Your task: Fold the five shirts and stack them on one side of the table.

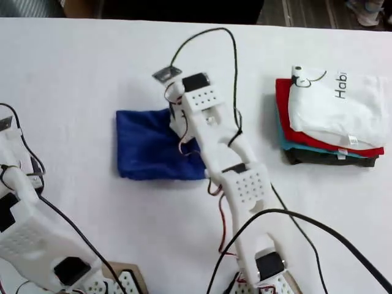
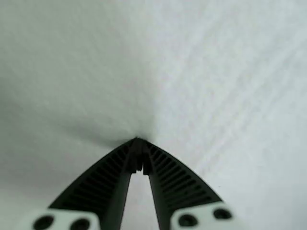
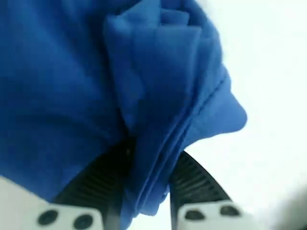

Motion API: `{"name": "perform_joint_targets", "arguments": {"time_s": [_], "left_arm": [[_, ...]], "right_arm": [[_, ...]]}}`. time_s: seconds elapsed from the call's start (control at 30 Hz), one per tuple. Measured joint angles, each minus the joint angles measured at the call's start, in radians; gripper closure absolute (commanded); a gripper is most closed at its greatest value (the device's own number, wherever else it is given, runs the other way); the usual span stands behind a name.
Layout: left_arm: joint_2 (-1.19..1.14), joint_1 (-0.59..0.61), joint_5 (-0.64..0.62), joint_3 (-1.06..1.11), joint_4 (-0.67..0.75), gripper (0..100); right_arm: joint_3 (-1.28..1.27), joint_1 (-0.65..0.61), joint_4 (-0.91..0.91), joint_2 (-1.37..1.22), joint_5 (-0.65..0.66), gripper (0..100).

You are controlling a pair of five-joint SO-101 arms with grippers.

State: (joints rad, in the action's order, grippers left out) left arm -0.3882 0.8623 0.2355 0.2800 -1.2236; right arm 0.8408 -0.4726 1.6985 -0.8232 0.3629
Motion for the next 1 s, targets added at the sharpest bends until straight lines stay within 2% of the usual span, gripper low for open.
{"name": "perform_joint_targets", "arguments": {"time_s": [0.1,0.27,0.47,0.7,0.87,1.0], "left_arm": [[0.0,0.0,0.0,0.0,0.0,97],[0.0,0.0,0.0,0.0,0.0,97],[0.0,0.0,0.0,0.0,0.0,97],[0.0,0.0,0.0,0.0,0.0,97],[0.0,0.0,0.0,0.0,0.0,97],[0.0,0.0,0.0,0.0,0.0,97]], "right_arm": [[-0.106,0.002,0.003,0.18,0.058,97.8],[-0.279,0.026,0.009,0.479,0.083,97.8],[-0.321,0.107,0.011,0.738,0.133,97.8],[-0.322,0.325,0.005,0.836,0.249,97.8],[-0.322,0.491,-0.081,0.836,0.316,97.8],[-0.322,0.563,-0.129,0.836,0.368,97.8]]}}
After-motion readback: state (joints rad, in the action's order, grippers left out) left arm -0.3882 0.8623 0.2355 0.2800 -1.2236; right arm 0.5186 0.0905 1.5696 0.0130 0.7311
